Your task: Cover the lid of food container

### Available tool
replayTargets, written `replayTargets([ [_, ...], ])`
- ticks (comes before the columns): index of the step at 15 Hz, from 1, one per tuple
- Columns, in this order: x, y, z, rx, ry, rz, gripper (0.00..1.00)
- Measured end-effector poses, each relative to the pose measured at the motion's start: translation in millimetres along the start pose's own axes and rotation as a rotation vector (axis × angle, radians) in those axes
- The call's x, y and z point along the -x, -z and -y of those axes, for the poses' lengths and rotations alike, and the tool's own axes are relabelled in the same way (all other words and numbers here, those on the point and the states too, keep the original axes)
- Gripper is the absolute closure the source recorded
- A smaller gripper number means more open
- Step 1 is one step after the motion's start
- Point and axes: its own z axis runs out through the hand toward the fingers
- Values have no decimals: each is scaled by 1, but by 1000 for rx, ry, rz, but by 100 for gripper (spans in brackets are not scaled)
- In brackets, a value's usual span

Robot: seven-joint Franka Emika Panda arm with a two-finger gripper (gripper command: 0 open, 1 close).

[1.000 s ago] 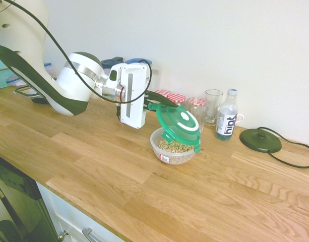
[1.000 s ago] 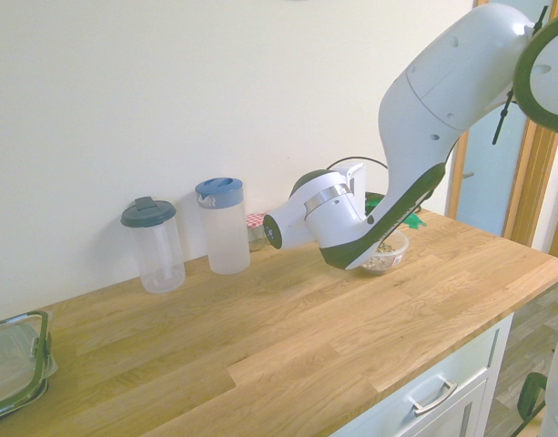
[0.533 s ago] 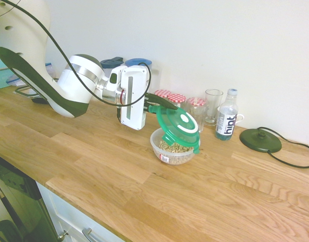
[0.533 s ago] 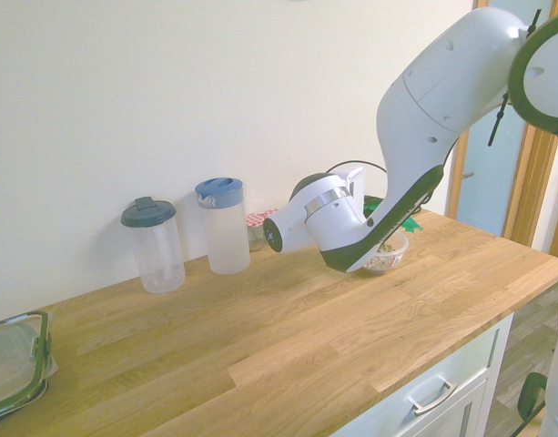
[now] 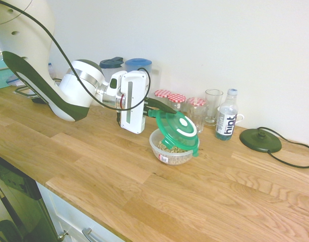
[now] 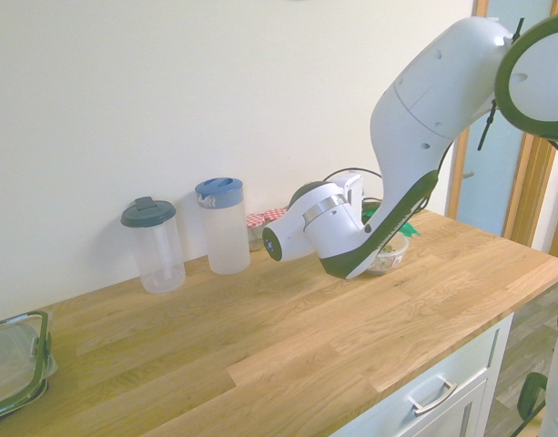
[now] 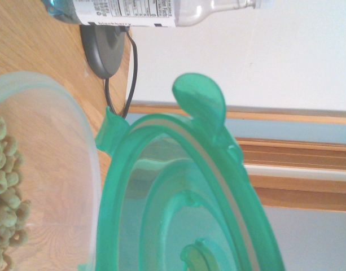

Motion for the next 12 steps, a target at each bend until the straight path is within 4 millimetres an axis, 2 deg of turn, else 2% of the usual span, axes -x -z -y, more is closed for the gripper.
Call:
replayTargets([
  [1, 0, 1, 1, -2, 2, -1, 0],
  [7, 1, 7, 6, -16, 8, -7, 0],
  [12, 6, 22, 8, -43, 14, 8, 0],
])
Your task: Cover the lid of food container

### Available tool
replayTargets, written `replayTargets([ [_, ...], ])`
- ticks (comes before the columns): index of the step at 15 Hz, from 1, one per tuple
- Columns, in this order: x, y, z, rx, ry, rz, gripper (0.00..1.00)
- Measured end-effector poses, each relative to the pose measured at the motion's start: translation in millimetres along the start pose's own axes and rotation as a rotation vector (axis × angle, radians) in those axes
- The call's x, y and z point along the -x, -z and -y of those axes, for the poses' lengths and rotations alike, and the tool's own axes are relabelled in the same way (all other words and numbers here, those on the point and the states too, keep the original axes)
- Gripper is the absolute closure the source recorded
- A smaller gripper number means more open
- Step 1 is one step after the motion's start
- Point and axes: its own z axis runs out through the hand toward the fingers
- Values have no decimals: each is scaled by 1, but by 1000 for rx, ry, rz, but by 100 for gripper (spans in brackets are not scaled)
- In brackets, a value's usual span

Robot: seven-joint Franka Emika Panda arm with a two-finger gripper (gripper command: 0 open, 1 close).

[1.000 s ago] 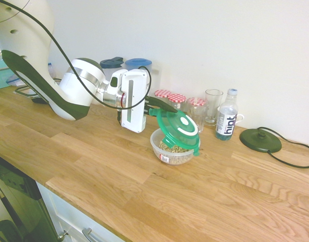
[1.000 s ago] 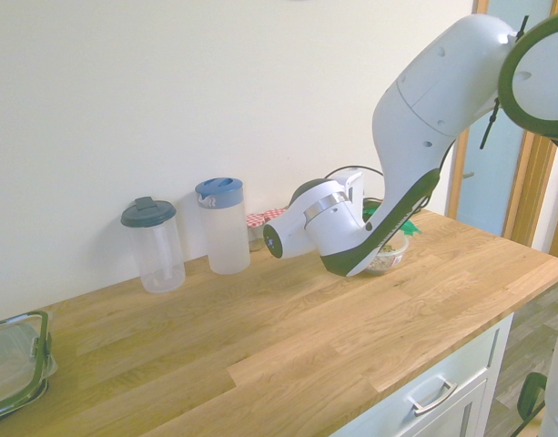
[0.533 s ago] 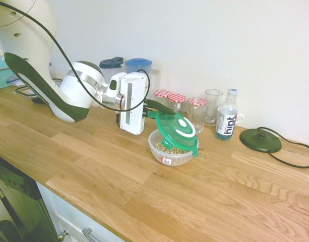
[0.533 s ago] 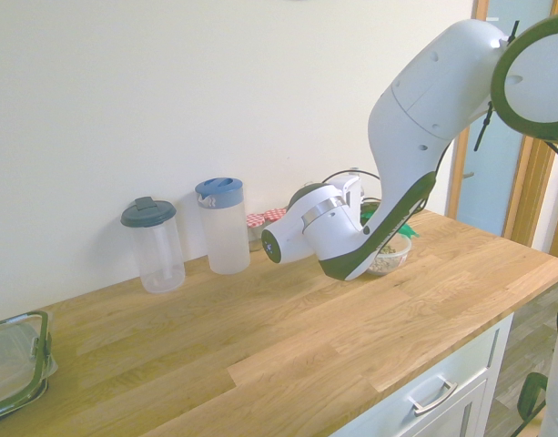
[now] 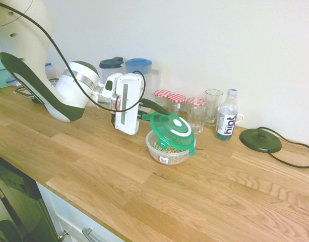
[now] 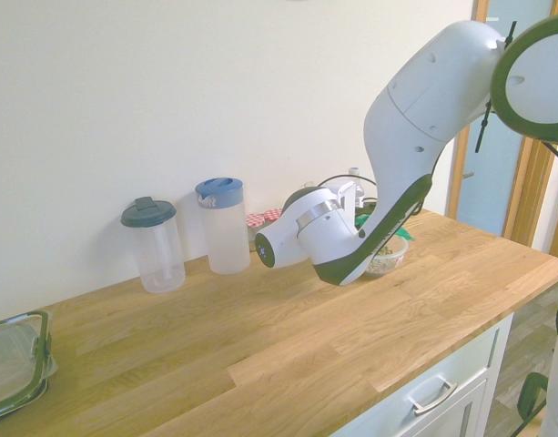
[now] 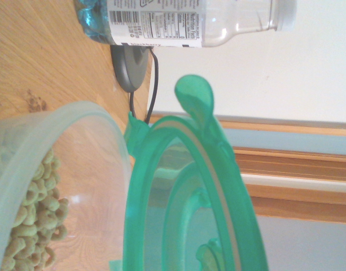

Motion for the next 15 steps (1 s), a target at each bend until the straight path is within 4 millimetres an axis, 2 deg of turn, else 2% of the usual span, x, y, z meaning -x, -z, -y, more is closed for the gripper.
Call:
replayTargets([
  [4, 4, 6, 1, -45, -2, 60, 0],
  [7, -1, 18, -6, -108, -6, 125, 0],
  [12, -16, 35, -34, -214, -2, 285, 0],
  [15, -43, 42, -63, -314, -22, 444, 0],
])
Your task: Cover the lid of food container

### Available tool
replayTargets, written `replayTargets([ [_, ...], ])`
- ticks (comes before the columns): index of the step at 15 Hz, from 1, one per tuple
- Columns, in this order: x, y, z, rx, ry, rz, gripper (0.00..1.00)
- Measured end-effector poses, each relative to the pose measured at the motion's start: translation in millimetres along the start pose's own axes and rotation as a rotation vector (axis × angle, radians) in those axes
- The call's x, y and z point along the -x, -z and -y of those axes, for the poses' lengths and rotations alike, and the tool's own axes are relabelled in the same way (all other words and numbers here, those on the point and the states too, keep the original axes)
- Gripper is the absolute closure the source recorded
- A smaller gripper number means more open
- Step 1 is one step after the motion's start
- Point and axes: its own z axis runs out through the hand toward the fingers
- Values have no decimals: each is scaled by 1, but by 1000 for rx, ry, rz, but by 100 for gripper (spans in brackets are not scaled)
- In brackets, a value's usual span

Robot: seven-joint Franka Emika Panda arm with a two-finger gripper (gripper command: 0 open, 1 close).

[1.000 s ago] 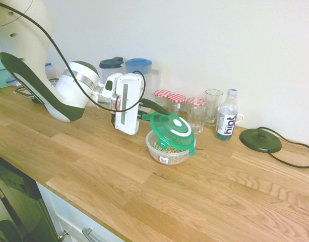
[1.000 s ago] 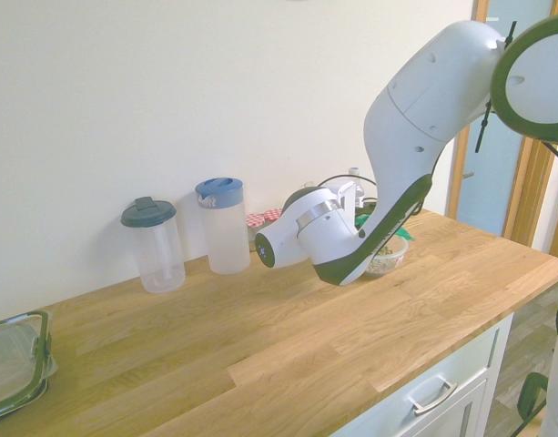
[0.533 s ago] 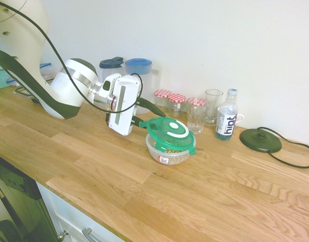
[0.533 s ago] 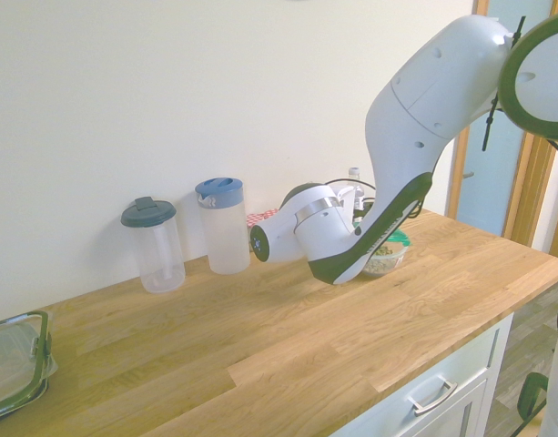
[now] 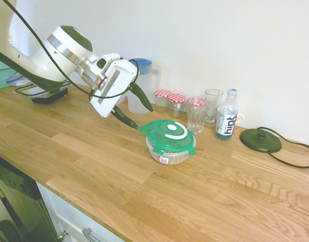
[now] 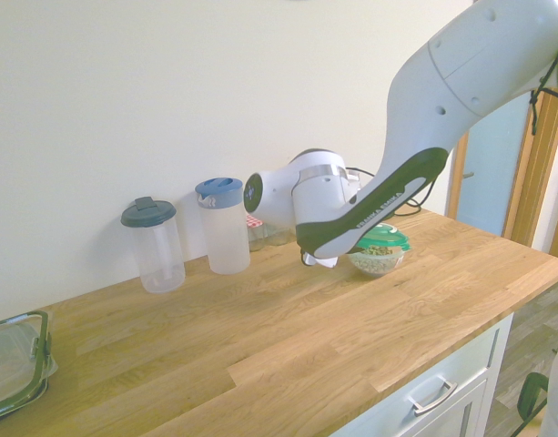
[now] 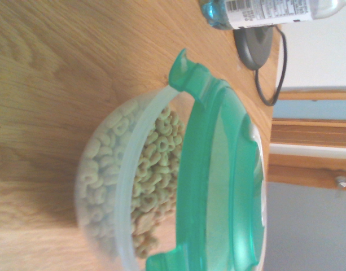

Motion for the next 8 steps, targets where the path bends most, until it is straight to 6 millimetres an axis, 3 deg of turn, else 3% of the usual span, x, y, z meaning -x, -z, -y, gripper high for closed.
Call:
replayTargets([
  [4, -39, 41, -50, -191, -8, 226, 0],
  [8, -43, 69, -128, -420, -36, 402, 0],
])
